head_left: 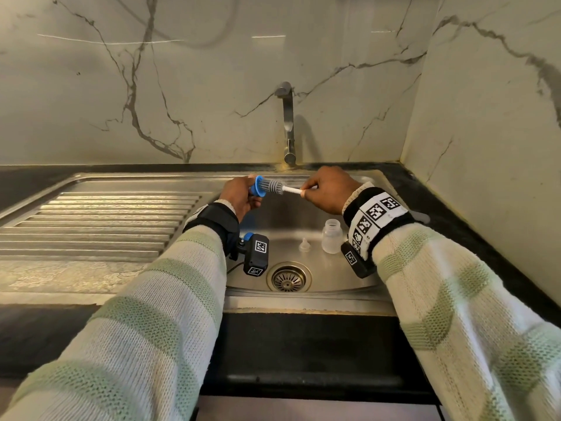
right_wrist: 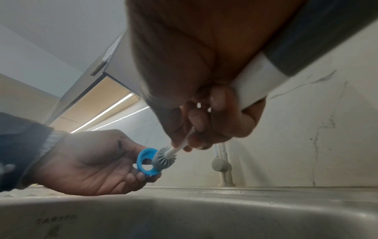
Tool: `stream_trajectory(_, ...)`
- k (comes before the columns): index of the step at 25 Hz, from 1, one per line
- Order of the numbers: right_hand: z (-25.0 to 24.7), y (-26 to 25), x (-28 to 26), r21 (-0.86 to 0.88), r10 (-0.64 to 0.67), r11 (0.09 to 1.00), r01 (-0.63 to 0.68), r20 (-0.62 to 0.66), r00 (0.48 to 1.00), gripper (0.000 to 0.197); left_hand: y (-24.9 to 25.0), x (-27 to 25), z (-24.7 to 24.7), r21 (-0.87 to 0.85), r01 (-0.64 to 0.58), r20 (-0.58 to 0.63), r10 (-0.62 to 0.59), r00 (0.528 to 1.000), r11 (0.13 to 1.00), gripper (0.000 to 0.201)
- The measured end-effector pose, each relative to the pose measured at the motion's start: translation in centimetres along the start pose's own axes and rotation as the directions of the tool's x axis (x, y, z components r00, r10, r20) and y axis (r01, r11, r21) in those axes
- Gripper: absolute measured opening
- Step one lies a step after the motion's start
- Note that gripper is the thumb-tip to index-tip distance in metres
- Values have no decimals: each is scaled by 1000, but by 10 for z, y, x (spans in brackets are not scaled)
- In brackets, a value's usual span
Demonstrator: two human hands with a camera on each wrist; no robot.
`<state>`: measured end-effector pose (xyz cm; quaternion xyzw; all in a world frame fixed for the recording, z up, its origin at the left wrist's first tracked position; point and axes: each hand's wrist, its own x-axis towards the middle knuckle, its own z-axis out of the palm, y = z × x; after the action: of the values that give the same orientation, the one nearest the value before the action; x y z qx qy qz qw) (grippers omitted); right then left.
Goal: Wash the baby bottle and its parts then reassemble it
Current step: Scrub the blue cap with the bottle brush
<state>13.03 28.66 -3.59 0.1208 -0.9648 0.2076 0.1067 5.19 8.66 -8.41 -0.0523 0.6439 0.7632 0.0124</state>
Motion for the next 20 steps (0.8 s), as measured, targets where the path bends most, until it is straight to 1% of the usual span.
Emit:
stream_trajectory(4, 2, -4, 0, 87, -53, 995, 50, 36, 998, 25, 2, -2, -3, -53, 16, -33, -18, 999, 998, 22)
stream_trajectory(6, -2, 3, 0, 49, -34, 998, 31, 53, 998, 24, 3, -4, -4, -64, 31, -34, -33, 999, 997, 23)
stream_trajectory(8, -4, 10, 1, -16, 17, 1000, -17, -8, 1000, 23, 4, -6, -3, -76, 50, -18, -51, 999, 996, 23)
stream_trajectory(10, -2, 10, 2, 59, 44, 997, -39, -79, 996, 23, 6, -10, 0, -82, 66, 11, -66, 998, 994, 25)
stream_trajectory(12, 3, 3, 3, 138, 6, 990, 2, -59, 998, 23, 8, -12, 1, -95, 72, 26, -70, 997, 993, 28)
stream_trajectory(14, 9, 0, 3, 142, -26, 989, 30, -29, 999, 25, 9, -13, 0, -100, 83, 33, -80, 996, 992, 30)
stream_trajectory(17, 8, 2, 3, 151, 0, 988, 9, -57, 998, 24, 9, -16, 2, -82, 96, 44, -93, 995, 992, 32)
stream_trajectory(20, 8, 1, 2, 204, 0, 979, 10, -48, 999, 25, 11, -17, 3, -92, 89, 43, -86, 995, 992, 32)
